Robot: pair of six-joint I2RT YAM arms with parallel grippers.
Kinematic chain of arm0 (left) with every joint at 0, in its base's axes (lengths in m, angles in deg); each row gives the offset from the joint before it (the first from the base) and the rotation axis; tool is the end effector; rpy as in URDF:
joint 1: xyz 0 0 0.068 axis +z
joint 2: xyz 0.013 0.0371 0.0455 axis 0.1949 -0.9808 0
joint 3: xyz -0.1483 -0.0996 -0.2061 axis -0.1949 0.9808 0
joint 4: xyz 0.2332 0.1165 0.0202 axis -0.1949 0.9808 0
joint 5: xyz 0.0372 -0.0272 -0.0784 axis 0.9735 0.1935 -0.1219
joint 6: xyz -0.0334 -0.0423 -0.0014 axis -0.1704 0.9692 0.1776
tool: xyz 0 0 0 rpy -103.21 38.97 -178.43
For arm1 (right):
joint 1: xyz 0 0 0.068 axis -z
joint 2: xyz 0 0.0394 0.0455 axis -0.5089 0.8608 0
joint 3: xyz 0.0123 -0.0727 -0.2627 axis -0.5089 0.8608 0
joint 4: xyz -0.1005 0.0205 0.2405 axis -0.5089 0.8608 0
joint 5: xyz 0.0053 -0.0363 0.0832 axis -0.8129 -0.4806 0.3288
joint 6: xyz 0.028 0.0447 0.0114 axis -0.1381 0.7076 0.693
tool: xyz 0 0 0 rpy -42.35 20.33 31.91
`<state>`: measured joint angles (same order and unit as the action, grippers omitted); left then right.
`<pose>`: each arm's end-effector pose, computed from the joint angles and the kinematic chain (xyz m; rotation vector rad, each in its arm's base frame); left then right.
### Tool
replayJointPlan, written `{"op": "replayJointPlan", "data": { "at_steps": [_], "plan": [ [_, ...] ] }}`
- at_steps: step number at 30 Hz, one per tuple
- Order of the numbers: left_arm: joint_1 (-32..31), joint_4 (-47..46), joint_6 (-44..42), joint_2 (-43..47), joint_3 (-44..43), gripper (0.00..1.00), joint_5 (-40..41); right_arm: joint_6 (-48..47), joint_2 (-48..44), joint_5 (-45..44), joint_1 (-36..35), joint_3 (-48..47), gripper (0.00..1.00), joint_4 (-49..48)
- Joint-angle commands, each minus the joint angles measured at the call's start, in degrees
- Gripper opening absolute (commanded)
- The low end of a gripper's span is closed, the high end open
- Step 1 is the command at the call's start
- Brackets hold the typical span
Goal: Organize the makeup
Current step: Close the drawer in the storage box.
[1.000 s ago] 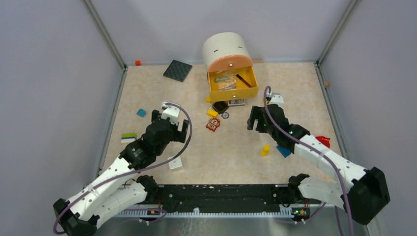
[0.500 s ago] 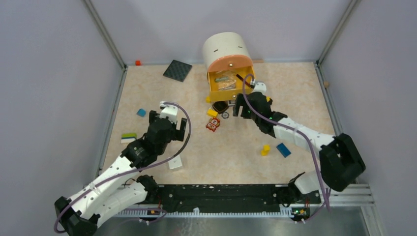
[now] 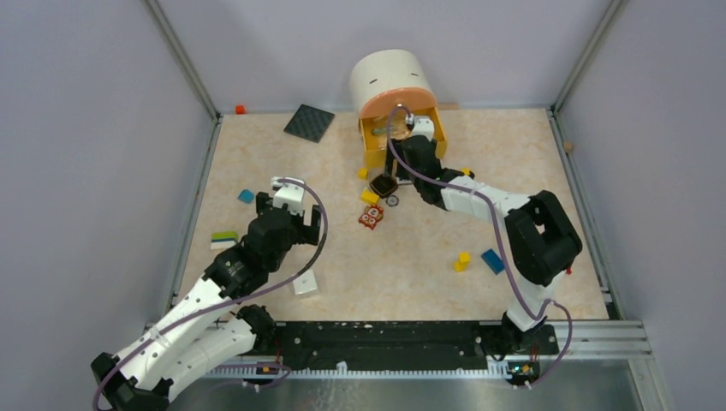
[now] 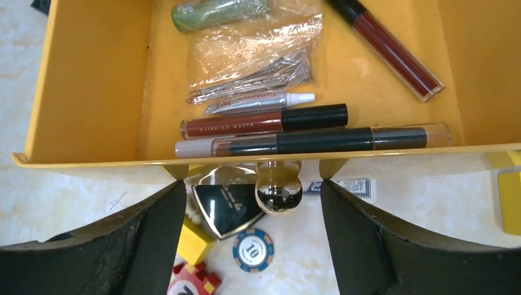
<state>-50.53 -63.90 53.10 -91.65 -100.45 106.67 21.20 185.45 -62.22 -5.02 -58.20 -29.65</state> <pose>0.1343 -0.0891 0.2991 0.2612 1.9292 -0.0554 0.3361 0.2260 0.2390 -0.0125 2.0230 0.3043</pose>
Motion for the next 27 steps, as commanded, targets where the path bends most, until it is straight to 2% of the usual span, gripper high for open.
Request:
{"op": "replayJointPlan", "data": {
  "at_steps": [1, 13, 20, 27],
  "plan": [
    [0.59, -2.56, -0.11, 0.57, 0.34, 0.99, -1.18, -2.06, 2.34, -6.12, -0.27, -7.05, 0.78, -4.0],
    [1.14, -2.94, -0.43, 0.59, 0.65, 0.99, -2.04, -7.07, 11.89, -6.97, 1.99, -20.78, 0.78, -4.01],
    [1.53, -3.28, -0.79, 0.64, 0.77, 0.99, -2.93, -10.4, 19.24, -1.32, 5.32, -30.32, 0.79, -3.02],
    [1.95, -3.64, -1.07, 0.6, 0.87, 0.99, -3.6, -13.72, 21.82, 3.68, 7.02, -31.97, 0.79, -8.9]
  ]
}}
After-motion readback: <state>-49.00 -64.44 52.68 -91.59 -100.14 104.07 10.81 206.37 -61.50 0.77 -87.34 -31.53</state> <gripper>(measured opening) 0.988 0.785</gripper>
